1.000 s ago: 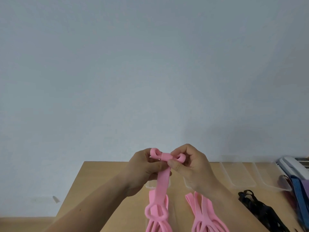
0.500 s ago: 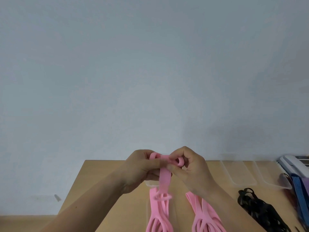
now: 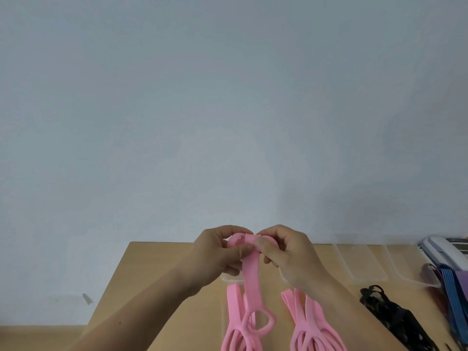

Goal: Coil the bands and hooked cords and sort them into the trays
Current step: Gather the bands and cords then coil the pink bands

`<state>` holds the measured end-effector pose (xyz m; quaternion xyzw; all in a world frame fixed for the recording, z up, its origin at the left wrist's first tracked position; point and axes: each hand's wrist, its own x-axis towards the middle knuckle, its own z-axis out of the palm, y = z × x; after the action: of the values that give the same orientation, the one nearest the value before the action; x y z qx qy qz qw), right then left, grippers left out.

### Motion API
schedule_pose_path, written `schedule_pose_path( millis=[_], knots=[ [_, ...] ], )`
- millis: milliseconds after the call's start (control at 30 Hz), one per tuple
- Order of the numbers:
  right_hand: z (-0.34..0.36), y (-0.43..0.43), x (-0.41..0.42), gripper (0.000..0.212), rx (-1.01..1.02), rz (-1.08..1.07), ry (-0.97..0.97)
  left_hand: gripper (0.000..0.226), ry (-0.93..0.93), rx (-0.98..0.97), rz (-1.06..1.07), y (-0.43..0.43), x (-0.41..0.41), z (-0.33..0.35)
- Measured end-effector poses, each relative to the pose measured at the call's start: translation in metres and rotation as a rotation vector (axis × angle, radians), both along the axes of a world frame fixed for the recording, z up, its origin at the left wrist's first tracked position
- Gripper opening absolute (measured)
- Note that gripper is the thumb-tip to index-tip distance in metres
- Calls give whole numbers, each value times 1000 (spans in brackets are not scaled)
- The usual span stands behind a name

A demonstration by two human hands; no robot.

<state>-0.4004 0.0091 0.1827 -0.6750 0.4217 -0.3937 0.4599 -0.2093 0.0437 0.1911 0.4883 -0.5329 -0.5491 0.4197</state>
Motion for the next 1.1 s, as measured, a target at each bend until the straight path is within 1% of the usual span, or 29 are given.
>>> schedule_pose_path(
  millis=[33, 100, 200, 300, 400, 467, 567, 667, 733, 800, 833, 933, 1033, 1100],
  knots=[
    [0, 0, -1, 12, 0, 2, -4, 11, -50, -15, 1, 1, 0, -1],
    [1, 2, -1, 9, 3, 11, -10, 11, -73, -29, 6, 2, 0, -2],
    [0, 3, 0, 6, 0, -2, -19, 13, -5, -3, 10, 3, 1, -1],
    [-1, 4, 1, 11, -26, -16, -27, 14, 56, 46, 5, 3, 0, 2],
    [-2, 6, 1, 14, -34, 25, -33, 26, 126, 87, 27, 3, -1, 5],
    [-4, 7, 1, 19, -25, 38, -53, 28, 159, 96, 43, 3, -1, 5],
    [-7, 8, 1, 28, 35, 48, -122, 32, 176, 82, 66, 4, -2, 1],
    [-8, 10, 0, 25, 125, 79, -191, 28, 181, 54, 72, 3, -3, -1],
    [-7, 11, 0, 33, 174, 115, -205, 24, 158, 13, 75, 2, -3, -1],
    [-4, 11, 0, 40, 189, 114, -182, 29, 112, -16, 79, 0, -3, -1],
    [-2, 10, -1, 37, 189, 99, -162, 36, 93, -21, 76, -1, -3, -1],
    [-1, 4, -3, 16, 170, 77, -119, 53, 72, -22, 63, -1, -4, -2],
    [3, 1, -2, 14, 145, 75, -144, 57, 96, -3, 80, -3, -5, -1],
    [5, -1, -1, 14, 144, 74, -169, 60, 143, 49, 81, -6, -3, 2]
  ],
)
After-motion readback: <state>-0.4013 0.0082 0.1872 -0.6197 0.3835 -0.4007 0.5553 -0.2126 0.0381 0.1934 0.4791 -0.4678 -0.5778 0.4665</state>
